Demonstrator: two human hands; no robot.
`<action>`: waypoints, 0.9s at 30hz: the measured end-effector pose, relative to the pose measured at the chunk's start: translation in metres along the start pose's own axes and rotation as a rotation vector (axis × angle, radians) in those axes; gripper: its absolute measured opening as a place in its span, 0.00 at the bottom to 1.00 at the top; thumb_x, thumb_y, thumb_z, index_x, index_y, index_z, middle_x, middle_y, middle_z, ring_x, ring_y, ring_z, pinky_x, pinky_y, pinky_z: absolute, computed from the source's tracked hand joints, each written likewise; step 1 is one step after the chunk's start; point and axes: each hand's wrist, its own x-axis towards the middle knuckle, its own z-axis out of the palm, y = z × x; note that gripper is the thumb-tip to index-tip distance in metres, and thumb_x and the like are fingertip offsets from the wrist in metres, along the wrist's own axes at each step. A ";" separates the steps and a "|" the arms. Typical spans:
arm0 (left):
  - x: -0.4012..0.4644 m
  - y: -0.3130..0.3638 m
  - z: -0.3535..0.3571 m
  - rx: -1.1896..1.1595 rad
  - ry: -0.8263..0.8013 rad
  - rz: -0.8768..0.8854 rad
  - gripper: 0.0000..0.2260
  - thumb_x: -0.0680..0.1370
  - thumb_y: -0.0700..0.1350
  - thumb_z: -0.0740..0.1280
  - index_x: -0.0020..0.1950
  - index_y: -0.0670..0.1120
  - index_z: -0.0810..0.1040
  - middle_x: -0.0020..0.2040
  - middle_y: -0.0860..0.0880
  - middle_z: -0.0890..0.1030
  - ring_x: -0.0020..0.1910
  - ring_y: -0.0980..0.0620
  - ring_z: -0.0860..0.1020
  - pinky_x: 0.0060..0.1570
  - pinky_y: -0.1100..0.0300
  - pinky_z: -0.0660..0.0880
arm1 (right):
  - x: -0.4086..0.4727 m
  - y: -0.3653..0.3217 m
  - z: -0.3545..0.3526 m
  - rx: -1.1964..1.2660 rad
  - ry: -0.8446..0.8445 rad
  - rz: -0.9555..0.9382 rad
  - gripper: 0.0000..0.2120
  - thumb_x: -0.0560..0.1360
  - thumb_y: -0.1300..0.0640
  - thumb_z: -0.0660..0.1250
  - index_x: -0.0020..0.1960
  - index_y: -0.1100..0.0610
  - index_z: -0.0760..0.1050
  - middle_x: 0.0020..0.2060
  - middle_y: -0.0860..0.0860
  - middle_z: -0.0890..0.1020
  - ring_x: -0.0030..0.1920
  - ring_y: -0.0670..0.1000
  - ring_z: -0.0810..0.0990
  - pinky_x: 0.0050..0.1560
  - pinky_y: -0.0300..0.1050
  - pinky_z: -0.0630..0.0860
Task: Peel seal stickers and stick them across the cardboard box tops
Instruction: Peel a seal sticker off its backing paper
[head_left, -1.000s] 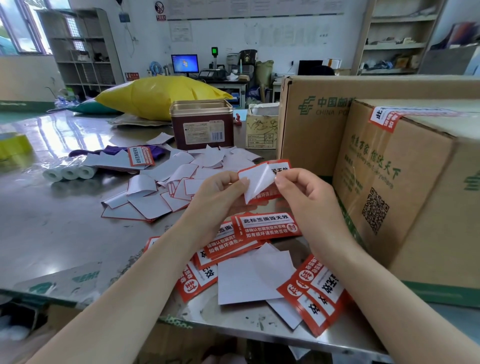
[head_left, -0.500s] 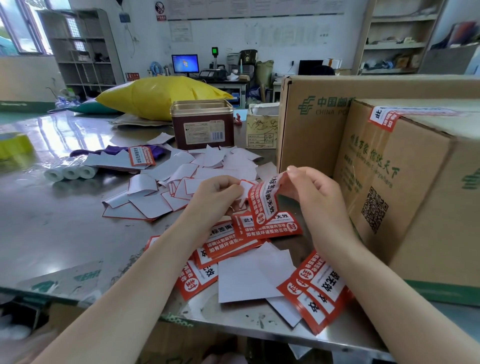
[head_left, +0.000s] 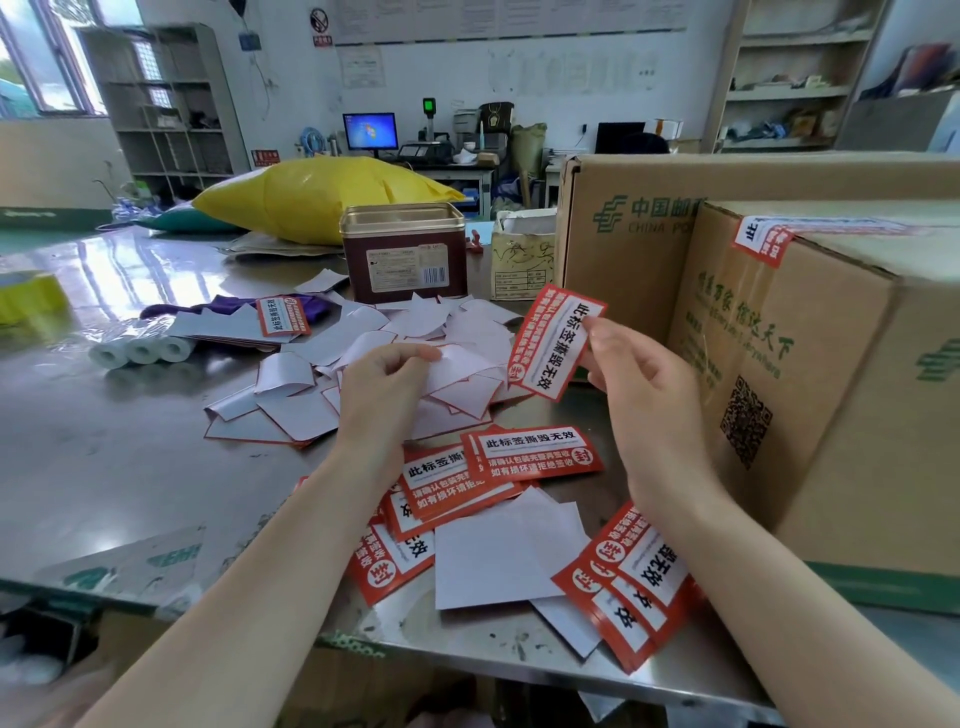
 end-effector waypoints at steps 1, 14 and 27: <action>0.001 -0.001 0.000 0.027 0.012 0.000 0.11 0.78 0.40 0.61 0.49 0.51 0.82 0.54 0.56 0.74 0.58 0.54 0.70 0.64 0.51 0.69 | 0.000 0.002 -0.001 0.001 0.022 -0.005 0.09 0.79 0.51 0.57 0.45 0.42 0.74 0.32 0.31 0.79 0.35 0.26 0.76 0.29 0.21 0.69; -0.003 -0.010 0.002 0.529 0.173 0.442 0.11 0.75 0.46 0.67 0.56 0.48 0.76 0.66 0.45 0.69 0.67 0.48 0.65 0.63 0.55 0.63 | -0.002 0.003 -0.002 -0.204 0.022 -0.045 0.09 0.79 0.51 0.57 0.57 0.46 0.72 0.43 0.35 0.77 0.41 0.31 0.78 0.33 0.24 0.73; -0.021 -0.002 0.006 0.499 0.006 0.964 0.10 0.74 0.50 0.66 0.45 0.45 0.82 0.61 0.41 0.75 0.64 0.43 0.70 0.61 0.63 0.57 | -0.004 0.006 0.009 -0.502 -0.082 -0.081 0.13 0.78 0.52 0.58 0.59 0.50 0.76 0.57 0.45 0.79 0.52 0.39 0.72 0.48 0.28 0.69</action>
